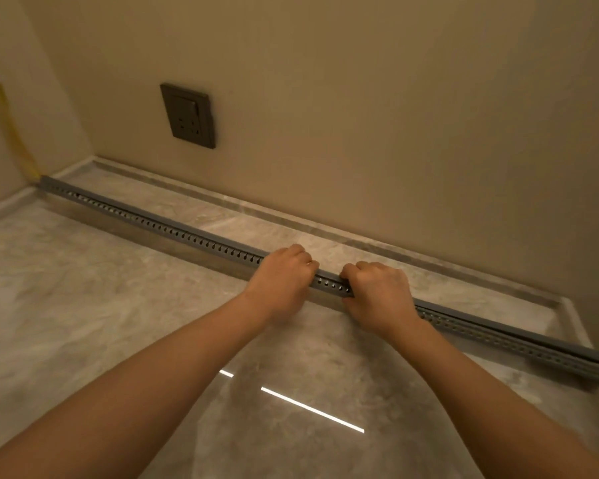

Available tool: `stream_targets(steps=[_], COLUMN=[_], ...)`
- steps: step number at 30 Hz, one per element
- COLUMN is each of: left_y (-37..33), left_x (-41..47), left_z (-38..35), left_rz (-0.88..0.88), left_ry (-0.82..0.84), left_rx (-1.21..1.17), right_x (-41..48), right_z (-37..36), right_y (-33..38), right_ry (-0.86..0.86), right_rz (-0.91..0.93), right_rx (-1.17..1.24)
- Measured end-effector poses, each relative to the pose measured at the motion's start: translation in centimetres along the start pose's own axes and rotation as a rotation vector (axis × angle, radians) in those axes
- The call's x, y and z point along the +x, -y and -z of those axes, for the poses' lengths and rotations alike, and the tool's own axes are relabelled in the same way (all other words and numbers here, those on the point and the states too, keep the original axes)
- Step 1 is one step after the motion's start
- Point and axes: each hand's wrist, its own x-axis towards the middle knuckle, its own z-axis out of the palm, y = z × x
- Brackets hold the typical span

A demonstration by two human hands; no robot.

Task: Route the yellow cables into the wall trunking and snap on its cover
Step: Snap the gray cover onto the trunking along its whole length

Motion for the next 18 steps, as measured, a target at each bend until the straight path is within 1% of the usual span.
stream_targets(steps=[3, 8, 12, 18], left_y=[-1.7, -3.6, -3.3, -3.2], left_x=[0.6, 1.4, 1.9, 2.0], left_z=[-0.2, -0.6, -0.1, 0.2], left_rz=[-0.033, 0.048, -0.005, -0.103], left_ry=[-0.015, 0.017, 0.034, 0.113], left_rx=[-0.044, -0.045, 0.054, 0.153], right_x=[-0.2, -0.5, -0.6, -0.6], right_z=[-0.1, -0.2, -0.1, -0.2], right_y=[-0.1, -0.3, -0.2, -0.2], right_ry=[-0.032, -0.060, -0.050, -0.051], right_rz=[-0.011, -0.017, -0.011, -0.009], right_rx=[0.055, 0.119, 0.122, 0.136])
